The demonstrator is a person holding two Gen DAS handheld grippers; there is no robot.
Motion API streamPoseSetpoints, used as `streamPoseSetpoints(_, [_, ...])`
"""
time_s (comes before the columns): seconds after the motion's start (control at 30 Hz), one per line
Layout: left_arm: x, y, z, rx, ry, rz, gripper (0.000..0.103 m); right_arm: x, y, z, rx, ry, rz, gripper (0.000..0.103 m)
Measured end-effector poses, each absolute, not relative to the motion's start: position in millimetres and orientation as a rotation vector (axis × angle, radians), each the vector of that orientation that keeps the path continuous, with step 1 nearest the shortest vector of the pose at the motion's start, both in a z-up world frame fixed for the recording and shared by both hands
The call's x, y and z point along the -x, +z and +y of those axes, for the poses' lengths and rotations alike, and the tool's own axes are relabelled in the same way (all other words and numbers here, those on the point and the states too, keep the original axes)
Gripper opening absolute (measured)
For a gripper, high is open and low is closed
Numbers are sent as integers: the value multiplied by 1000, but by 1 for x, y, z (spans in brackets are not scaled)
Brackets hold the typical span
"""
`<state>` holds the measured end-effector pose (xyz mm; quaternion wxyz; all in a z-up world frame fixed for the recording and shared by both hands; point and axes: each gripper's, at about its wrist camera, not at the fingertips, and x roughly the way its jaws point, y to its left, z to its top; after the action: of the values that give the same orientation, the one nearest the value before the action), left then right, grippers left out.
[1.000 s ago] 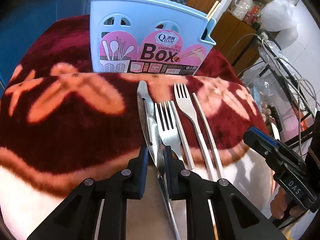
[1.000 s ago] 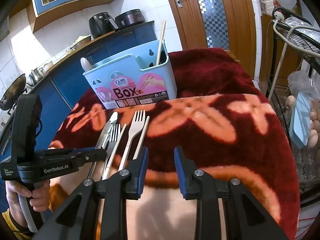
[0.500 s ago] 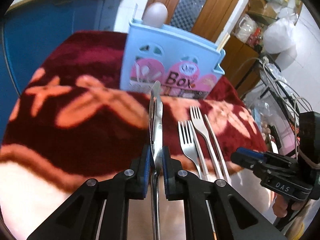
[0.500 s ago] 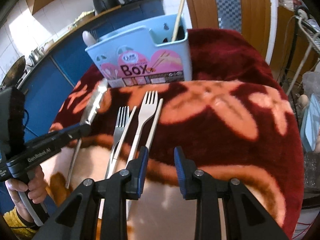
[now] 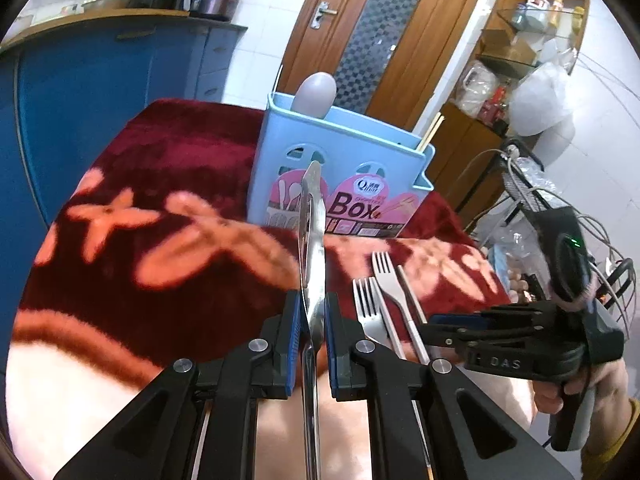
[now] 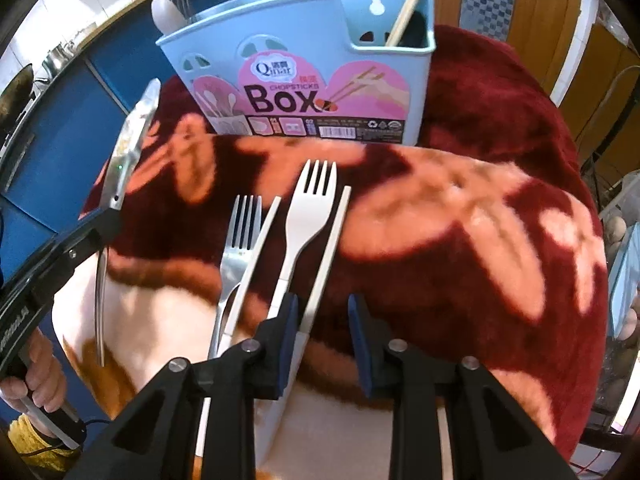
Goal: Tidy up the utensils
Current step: 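Grasp the steel knife with the left tool while the right tool grips a white plastic knife, then lift both knives and carry them over the blue caddy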
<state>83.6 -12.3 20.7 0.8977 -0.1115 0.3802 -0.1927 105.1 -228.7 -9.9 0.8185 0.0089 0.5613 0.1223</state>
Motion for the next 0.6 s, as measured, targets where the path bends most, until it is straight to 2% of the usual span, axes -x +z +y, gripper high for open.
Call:
streamPoseSetpoints(0.07, [-83, 21, -11, 234, -404, 778, 11, -110, -11, -228, -21, 257, 1210, 25])
streamPoseSetpoints(0.13, [-82, 22, -11, 238, -406, 771, 11, -114, -11, -231, -31, 245, 1219, 14])
streamPoseSetpoints(0.3, [-79, 25, -13, 248, -420, 753, 11, -113, -10, -241, -111, 255, 1191, 7])
streamPoseSetpoints(0.6, [-70, 51, -24, 235, -469, 620, 11, -86, 27, -266, -219, 296, 913, 7])
